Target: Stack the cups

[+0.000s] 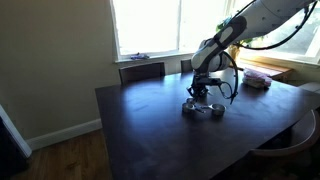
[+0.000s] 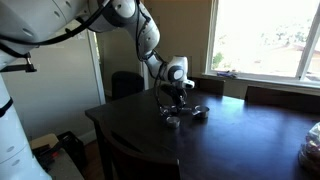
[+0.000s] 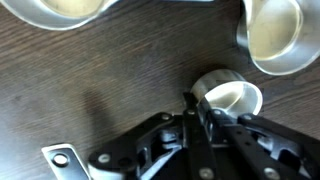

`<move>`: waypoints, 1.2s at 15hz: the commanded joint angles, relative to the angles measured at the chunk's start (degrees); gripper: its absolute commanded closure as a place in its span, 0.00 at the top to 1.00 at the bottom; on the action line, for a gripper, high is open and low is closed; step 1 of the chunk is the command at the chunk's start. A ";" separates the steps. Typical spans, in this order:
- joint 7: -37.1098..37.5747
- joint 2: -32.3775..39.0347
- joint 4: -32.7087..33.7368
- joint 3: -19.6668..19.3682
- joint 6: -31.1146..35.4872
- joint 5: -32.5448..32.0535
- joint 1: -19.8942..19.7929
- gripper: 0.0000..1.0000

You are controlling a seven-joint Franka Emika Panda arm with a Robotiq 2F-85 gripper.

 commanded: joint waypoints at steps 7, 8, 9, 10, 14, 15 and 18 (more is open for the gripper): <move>-11.71 -13.59 -13.55 4.22 -0.32 1.60 -2.73 0.06; -12.65 -14.28 -14.99 4.28 -0.20 1.21 -2.44 0.06; -13.30 -14.84 -16.23 4.34 0.00 0.98 -2.13 0.05; -13.80 -15.06 -17.28 4.36 0.39 0.65 -1.70 0.05; -14.60 -14.24 -19.78 4.57 2.55 -0.21 -0.12 0.05; -14.65 -14.12 -20.13 4.58 2.77 -0.31 0.19 0.05; -15.06 -15.99 -22.79 4.92 5.21 -0.02 0.29 0.05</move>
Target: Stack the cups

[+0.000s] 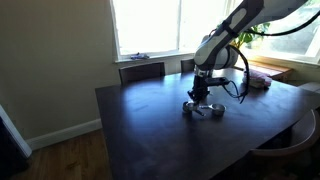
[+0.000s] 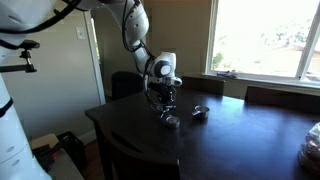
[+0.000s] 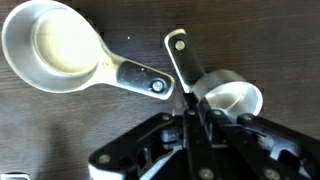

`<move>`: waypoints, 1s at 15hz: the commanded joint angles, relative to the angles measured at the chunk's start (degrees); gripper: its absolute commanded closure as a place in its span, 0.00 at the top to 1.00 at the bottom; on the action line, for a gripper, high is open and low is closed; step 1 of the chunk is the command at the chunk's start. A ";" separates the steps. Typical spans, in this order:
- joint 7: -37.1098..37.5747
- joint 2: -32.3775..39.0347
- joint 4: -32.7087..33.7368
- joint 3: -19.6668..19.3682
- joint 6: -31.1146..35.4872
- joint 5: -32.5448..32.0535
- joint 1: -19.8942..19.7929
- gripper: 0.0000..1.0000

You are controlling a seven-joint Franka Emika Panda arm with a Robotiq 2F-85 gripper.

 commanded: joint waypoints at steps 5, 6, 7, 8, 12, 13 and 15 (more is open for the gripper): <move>-1.92 -5.94 -7.04 0.85 6.08 0.32 -0.71 0.05; -1.76 -5.86 -6.82 0.61 6.36 0.15 -0.63 0.05; -1.56 -5.73 -6.56 0.43 6.72 0.05 -0.55 0.05; -1.33 -5.24 -5.99 0.28 7.18 -0.02 -0.45 0.05; -0.90 -3.21 -4.23 0.04 8.29 -0.48 0.17 0.05; -0.77 -2.92 -4.02 -0.04 8.37 -0.59 0.33 0.05; -0.56 -2.11 -3.67 -0.34 9.53 -1.02 0.83 0.05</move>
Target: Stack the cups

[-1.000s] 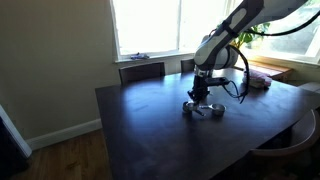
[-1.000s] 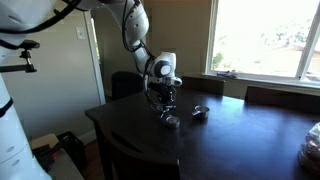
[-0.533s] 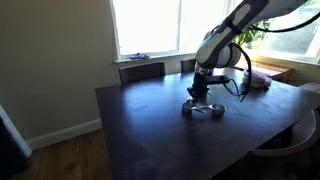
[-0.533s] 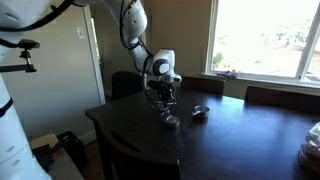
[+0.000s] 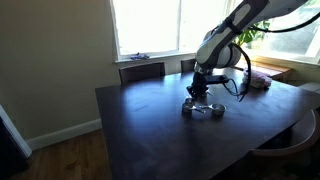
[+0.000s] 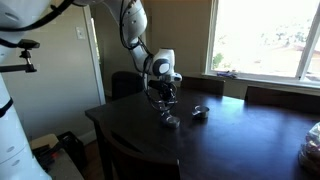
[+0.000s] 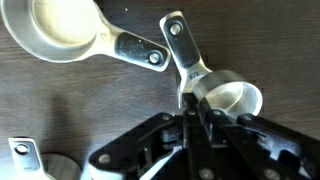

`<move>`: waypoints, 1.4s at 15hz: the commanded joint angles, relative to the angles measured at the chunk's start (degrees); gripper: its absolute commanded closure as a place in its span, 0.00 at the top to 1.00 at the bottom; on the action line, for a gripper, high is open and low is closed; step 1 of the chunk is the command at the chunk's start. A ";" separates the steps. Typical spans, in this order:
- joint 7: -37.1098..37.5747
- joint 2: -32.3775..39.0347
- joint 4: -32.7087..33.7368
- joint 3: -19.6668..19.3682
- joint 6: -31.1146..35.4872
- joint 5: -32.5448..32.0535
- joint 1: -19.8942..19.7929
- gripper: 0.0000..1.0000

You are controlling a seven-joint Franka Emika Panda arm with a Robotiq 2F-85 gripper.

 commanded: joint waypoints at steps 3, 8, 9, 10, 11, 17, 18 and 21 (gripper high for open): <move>0.73 1.60 -0.31 -1.13 5.68 -2.01 1.69 0.05; 1.76 4.08 2.09 -1.80 7.25 -2.53 2.71 0.05; 1.84 4.52 2.62 -2.02 7.14 -2.61 2.89 0.04; 1.84 4.90 3.05 -2.17 7.20 -2.64 3.00 0.05; 1.89 5.25 3.39 -2.42 7.35 -2.76 3.15 0.05; 1.30 5.75 3.93 -2.81 5.30 -2.86 2.84 0.31; 1.02 5.59 3.75 -2.59 5.17 -2.79 2.63 0.37; 0.38 6.30 4.58 -1.65 5.59 -2.19 1.90 0.55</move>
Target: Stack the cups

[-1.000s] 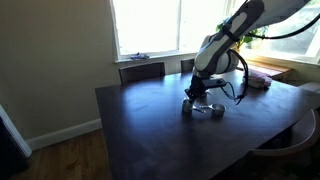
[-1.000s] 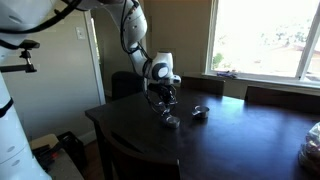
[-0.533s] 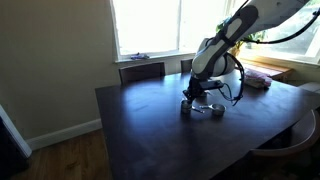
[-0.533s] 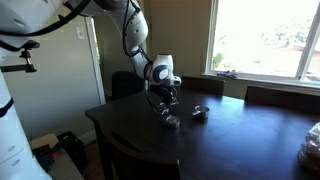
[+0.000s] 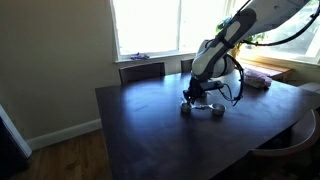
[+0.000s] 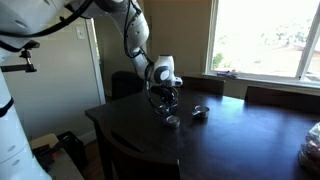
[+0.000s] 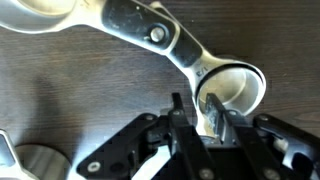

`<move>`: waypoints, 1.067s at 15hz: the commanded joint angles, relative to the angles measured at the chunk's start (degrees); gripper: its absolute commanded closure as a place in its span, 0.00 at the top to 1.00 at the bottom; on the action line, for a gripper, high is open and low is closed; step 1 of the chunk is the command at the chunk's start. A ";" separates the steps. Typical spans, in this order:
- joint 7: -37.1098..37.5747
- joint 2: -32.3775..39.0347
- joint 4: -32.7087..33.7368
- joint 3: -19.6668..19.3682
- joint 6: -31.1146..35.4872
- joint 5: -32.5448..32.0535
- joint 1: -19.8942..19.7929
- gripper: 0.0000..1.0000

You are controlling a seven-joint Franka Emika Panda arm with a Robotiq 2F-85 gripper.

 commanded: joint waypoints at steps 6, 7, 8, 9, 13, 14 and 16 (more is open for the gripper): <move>0.38 0.48 0.38 0.33 -0.12 -0.55 -0.32 0.56; 0.38 0.48 0.39 0.33 -0.12 -0.55 -0.32 0.56; 0.38 0.48 0.39 0.33 -0.12 -0.55 -0.32 0.56; 0.38 0.49 0.40 0.33 -0.12 -0.55 -0.32 0.56; 0.38 0.49 0.40 0.33 -0.12 -0.55 -0.32 0.56; 0.38 0.49 0.40 0.33 -0.12 -0.55 -0.32 0.56; 0.38 0.49 0.40 0.33 -0.12 -0.55 -0.32 0.56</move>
